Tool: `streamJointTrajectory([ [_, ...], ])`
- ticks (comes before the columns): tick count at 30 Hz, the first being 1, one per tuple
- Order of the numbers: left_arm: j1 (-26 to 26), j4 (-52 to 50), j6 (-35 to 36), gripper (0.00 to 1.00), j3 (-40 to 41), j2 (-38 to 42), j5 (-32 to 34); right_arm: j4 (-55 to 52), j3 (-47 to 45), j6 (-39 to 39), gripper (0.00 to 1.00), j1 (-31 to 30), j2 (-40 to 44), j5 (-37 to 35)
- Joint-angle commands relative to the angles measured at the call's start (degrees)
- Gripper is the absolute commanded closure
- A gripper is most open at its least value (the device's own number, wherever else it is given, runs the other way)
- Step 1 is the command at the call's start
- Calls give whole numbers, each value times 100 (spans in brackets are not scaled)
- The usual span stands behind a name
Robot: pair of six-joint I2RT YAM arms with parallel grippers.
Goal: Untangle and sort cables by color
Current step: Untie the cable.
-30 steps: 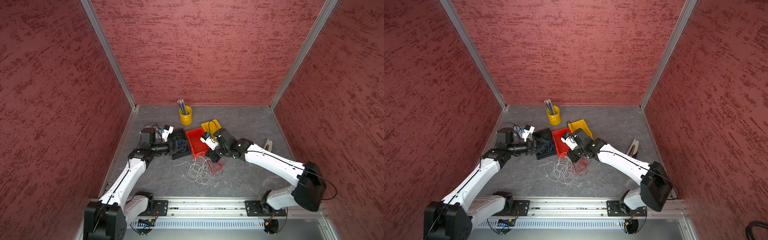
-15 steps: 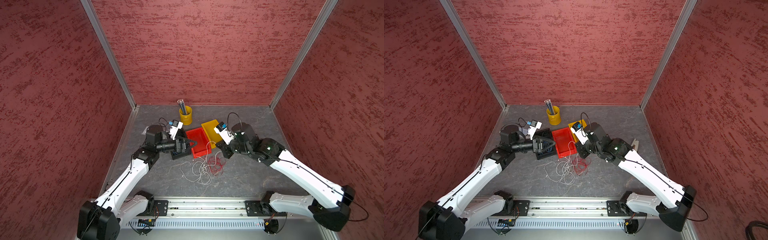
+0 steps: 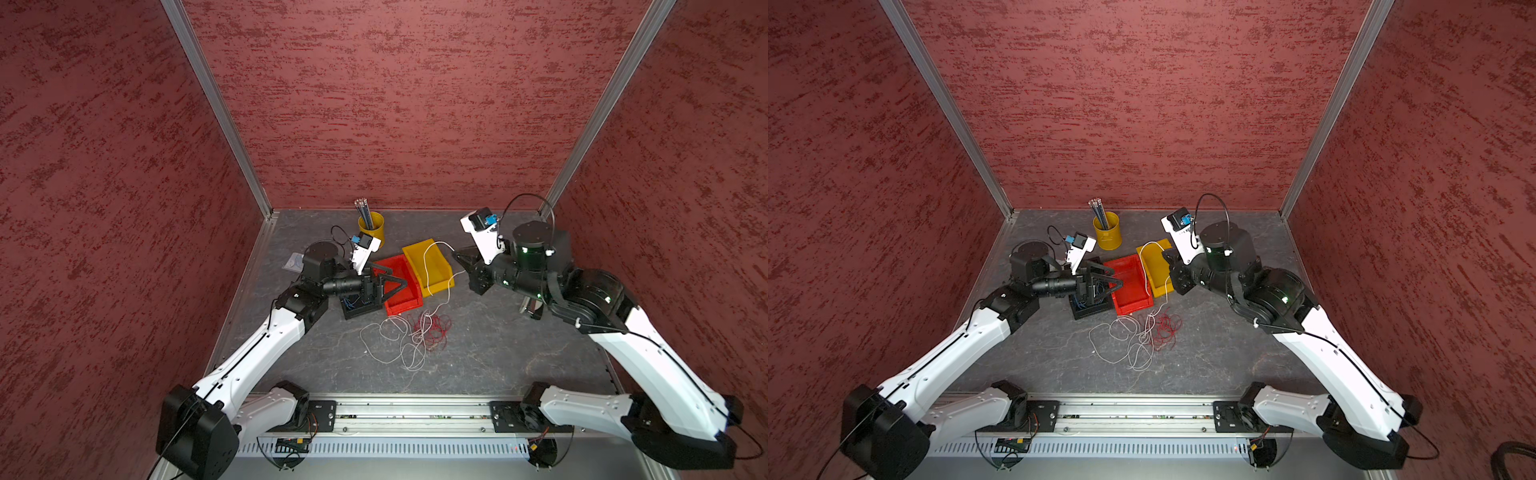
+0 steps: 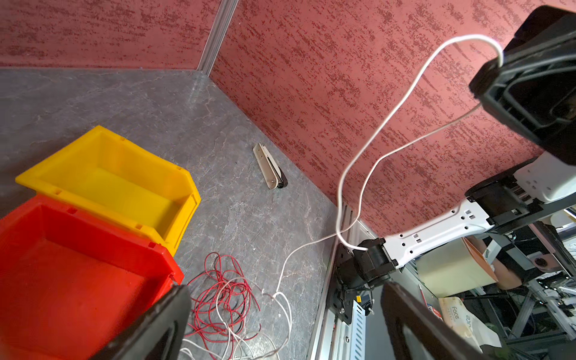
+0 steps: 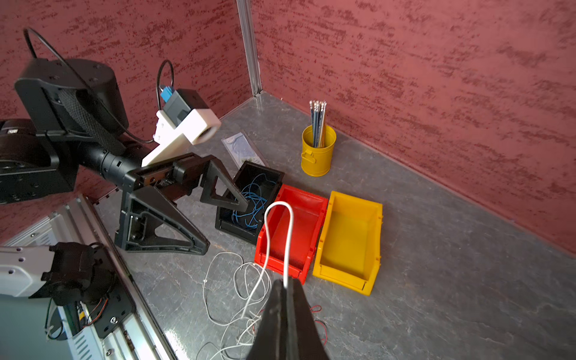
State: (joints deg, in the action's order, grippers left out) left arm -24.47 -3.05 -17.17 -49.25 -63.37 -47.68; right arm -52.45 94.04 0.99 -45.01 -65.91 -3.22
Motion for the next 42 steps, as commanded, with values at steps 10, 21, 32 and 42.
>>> streamJointTrajectory([
  [10, -801, 297, 927, 0, -447, -461, 317, -210, 1610, 82, 100, 453, -472, 172],
  [21, -1651, 1004, 1822, 0, -1091, -1737, 981, 144, 1497, 669, 100, 563, -520, 760],
  [32, -2071, 404, 2304, 27, -1990, -2968, 1360, 123, 1537, 879, 100, 658, -437, 727],
  [42, -2071, 318, 2298, 53, -1743, -3665, 1673, -288, 2281, 692, 100, 1119, -475, -150],
])
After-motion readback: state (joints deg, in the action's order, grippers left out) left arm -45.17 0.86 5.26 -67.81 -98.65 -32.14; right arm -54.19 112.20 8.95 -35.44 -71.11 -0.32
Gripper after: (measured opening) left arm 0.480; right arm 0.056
